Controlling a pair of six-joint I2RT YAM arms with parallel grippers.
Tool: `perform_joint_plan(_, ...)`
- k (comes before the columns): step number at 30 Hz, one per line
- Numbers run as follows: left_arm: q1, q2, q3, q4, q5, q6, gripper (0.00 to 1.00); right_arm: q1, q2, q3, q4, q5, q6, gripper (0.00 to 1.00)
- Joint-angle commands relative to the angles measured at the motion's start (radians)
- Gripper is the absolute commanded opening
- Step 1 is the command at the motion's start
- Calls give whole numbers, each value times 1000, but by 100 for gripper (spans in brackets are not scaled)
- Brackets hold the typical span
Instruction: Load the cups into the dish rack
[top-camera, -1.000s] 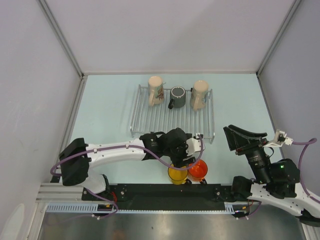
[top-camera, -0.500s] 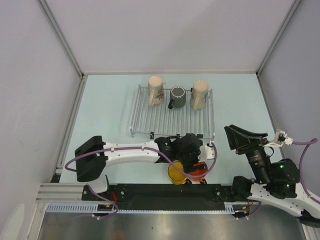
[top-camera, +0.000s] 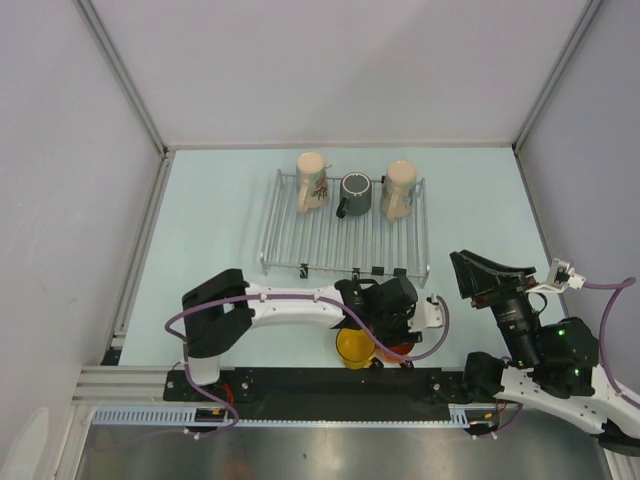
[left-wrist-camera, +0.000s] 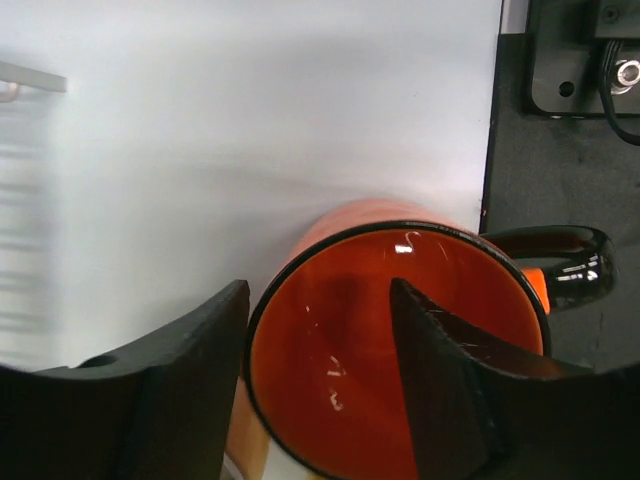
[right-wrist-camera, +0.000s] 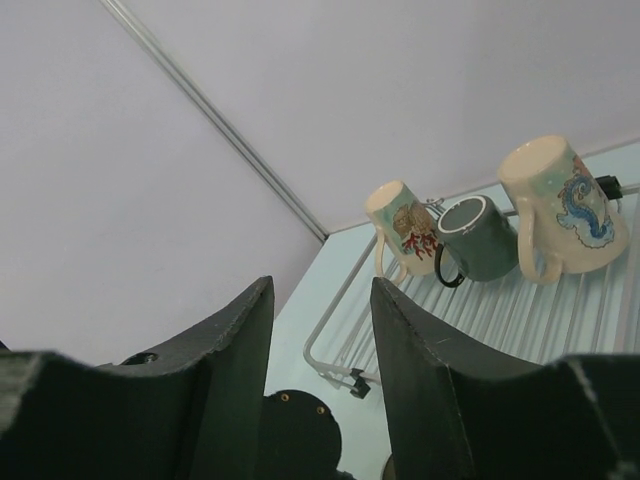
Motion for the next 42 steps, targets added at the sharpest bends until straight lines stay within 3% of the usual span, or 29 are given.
perform_joint_plan(1,-8,34,38,17,29,17,57,-3,-6,35,2,30,18,47)
perform_joint_plan(3,-10,37,35,17,39,15,51,-5,-6,35,2,33,21,47)
perform_joint_plan(4,-8,37,34,17,40,15,39,-5,-6,35,-1,35,21,46)
perform_joint_plan(7,-8,34,34,20,41,18,20,-5,-6,36,-3,37,24,46)
perform_joint_plan(9,-10,27,32,22,38,20,12,-6,-6,35,-1,41,26,47)
perform_joint_plan(10,-8,22,34,24,38,20,2,-6,-4,36,-3,43,26,48)
perform_joint_plan(11,-10,14,34,24,36,20,0,-6,-6,36,-3,44,26,48)
perform_joint_plan(20,4,-108,23,31,-8,31,0,-11,-7,35,2,46,26,54)
perform_joint_plan(26,36,-377,-54,103,-175,81,0,-14,-6,40,19,35,23,59)
perform_joint_plan(32,88,-619,-104,166,-256,136,0,-21,-3,33,42,12,23,62)
perform_joint_plan(37,108,-760,-214,330,-400,227,0,-21,-7,36,36,-40,67,63)
perform_joint_plan(42,110,-936,-490,706,-565,444,0,-20,34,50,39,-198,223,66)
